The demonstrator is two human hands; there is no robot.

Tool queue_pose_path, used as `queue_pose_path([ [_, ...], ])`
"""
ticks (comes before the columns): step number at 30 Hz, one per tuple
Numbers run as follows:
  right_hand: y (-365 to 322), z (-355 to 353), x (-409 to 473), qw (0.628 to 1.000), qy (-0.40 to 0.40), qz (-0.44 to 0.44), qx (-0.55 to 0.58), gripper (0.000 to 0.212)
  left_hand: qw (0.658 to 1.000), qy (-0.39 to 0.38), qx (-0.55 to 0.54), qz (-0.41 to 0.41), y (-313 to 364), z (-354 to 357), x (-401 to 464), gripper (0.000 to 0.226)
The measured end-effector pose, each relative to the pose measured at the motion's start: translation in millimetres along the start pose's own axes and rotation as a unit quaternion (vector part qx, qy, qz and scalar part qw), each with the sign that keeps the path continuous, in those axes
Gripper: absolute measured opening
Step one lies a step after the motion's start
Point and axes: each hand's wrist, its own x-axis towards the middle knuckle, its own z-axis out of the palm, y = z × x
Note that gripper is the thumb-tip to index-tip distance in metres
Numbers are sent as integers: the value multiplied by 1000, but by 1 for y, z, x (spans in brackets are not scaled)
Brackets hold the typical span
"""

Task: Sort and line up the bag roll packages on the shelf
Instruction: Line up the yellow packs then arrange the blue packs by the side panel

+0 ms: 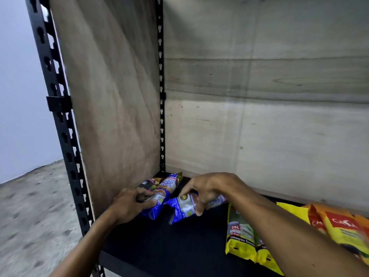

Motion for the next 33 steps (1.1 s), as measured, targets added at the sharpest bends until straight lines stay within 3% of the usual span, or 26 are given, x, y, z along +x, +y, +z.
queue_pose_path([
  [4, -13, 15, 5, 998, 2, -59, -34, 76, 1000, 1, -5, -2, 2, 1, -1, 25],
  [7, -17, 22, 8, 996, 7, -52, -74, 74, 1000, -2, -8, -2, 1, 0, 0, 29],
  [9, -14, 21, 5, 999, 0, -46, -29, 71, 1000, -6, -7, -5, -1, 0, 0, 38],
  [11, -10, 21, 3, 994, 17, -5, 105, 67, 1000, -1, 1, -5, -3, 1, 2, 53],
  [12, -9, 24, 5, 983, 65, 28, 166, 63, 1000, 2, 7, -7, -3, 2, 2, 59],
  [14, -12, 36, 15, 960, 168, 129, 183, 53, 999, 3, 35, -19, 1, 2, 3, 65],
  [17, -28, 62, 27, 940, 170, 236, 179, 63, 994, -11, 97, -45, 7, 2, 5, 69],
  [23, -48, 71, 32, 896, 222, 263, 280, 54, 981, -22, 195, -4, 29, 8, -4, 49],
  [29, -37, 67, 22, 913, 198, 263, 240, 59, 979, -33, 198, 24, 49, 22, -13, 47],
  [33, -22, 72, 18, 927, 190, 253, 203, 59, 990, -56, 123, 35, 56, 32, -17, 51],
])
